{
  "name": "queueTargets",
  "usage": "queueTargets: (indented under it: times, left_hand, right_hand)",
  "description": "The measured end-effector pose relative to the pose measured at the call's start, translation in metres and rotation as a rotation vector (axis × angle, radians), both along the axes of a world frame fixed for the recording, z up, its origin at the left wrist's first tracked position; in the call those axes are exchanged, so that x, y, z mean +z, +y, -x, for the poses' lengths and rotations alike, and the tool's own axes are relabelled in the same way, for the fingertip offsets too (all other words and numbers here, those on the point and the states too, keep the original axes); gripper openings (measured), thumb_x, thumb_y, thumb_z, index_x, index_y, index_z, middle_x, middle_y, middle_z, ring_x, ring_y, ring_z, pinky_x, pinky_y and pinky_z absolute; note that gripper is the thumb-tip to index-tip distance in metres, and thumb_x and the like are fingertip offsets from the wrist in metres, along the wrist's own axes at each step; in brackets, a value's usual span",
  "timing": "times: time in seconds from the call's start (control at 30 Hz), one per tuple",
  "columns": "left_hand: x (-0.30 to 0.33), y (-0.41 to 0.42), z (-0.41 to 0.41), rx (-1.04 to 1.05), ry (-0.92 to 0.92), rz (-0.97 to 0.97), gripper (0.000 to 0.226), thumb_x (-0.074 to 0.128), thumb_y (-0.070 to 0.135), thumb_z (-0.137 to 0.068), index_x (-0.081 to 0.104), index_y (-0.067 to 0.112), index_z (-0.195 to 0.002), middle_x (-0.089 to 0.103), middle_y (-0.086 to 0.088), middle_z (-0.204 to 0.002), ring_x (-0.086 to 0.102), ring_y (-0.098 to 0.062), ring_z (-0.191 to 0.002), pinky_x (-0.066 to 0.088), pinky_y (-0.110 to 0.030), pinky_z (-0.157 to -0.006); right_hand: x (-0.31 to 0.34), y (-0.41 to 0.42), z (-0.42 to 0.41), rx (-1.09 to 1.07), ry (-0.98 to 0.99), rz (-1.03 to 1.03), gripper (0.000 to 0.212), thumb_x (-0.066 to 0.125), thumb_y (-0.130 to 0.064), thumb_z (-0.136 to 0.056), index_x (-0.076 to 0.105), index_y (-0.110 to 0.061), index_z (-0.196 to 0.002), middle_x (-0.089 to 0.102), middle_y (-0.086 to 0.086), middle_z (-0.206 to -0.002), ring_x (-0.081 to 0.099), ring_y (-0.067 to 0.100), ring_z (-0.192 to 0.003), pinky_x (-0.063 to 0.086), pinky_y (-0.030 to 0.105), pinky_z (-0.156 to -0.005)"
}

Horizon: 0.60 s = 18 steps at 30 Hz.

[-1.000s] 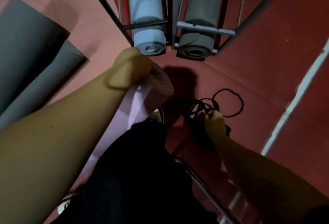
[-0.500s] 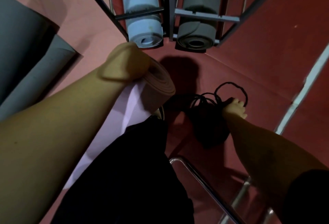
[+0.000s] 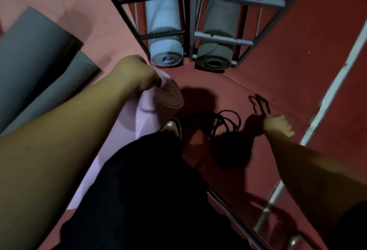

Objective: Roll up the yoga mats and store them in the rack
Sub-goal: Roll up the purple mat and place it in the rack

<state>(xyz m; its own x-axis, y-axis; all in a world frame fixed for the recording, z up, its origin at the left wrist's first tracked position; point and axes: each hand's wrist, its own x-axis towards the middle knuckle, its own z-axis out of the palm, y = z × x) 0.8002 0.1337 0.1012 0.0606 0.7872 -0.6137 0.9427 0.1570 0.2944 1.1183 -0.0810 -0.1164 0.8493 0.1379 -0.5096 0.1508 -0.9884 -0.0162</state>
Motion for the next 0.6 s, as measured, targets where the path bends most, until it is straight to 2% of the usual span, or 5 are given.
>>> queueTargets:
  times: [0.13,0.23,0.4,0.5,0.6]
  left_hand:
    - [0.025,-0.014,0.03,0.107,-0.029,-0.052,0.071,0.087,0.027,-0.069,0.057,0.011,-0.131,0.067,-0.014,-0.112,0.065,-0.031,-0.095,0.055,-0.036,-0.079]
    - [0.055,-0.032,0.062,0.243,-0.134,-0.139,0.065,0.089,0.02,-0.061,0.064,0.012,-0.121,0.071,-0.014,-0.098,0.068,-0.029,-0.089,0.058,-0.041,-0.083]
    - [0.118,-0.078,0.118,0.321,-0.229,-0.196,0.047,0.085,0.011,-0.058,0.07,0.016,-0.103,0.066,-0.009,-0.078,0.055,-0.022,-0.064,0.051,-0.031,-0.064]
    - [0.155,-0.119,0.159,0.35,-0.276,-0.231,0.042,0.081,0.007,-0.056,0.073,0.016,-0.096,0.068,-0.012,-0.07,0.054,-0.019,-0.056,0.05,-0.029,-0.056]
    - [0.186,-0.164,0.194,0.387,-0.304,-0.282,0.035,0.076,0.004,-0.057,0.073,0.017,-0.09,0.063,-0.005,-0.056,0.049,-0.017,-0.045,0.042,-0.026,-0.044]
  right_hand:
    - [0.047,0.009,-0.001,0.043,0.049,-0.193,0.044,0.039,-0.027,-0.1,0.042,0.002,-0.132,0.053,0.027,-0.133,0.049,0.04,-0.126,0.027,0.044,-0.108]
    - [0.088,0.026,0.016,0.165,0.12,-0.393,0.037,0.047,-0.022,-0.097,0.047,0.0,-0.127,0.057,0.027,-0.125,0.053,0.042,-0.119,0.038,0.04,-0.098]
    - [0.177,0.069,0.092,0.457,0.371,-0.626,0.011,0.058,-0.021,-0.093,0.06,-0.014,-0.101,0.065,0.012,-0.088,0.057,0.026,-0.077,0.042,0.032,-0.067]
    - [0.242,0.095,0.158,0.704,0.427,-0.747,0.006,0.061,-0.027,-0.09,0.061,-0.024,-0.085,0.065,-0.001,-0.076,0.058,0.02,-0.072,0.045,0.034,-0.071]
    - [0.308,0.11,0.232,1.002,0.473,-0.847,0.003,0.06,-0.025,-0.09,0.06,-0.025,-0.088,0.066,-0.001,-0.081,0.062,0.023,-0.079,0.049,0.037,-0.077]
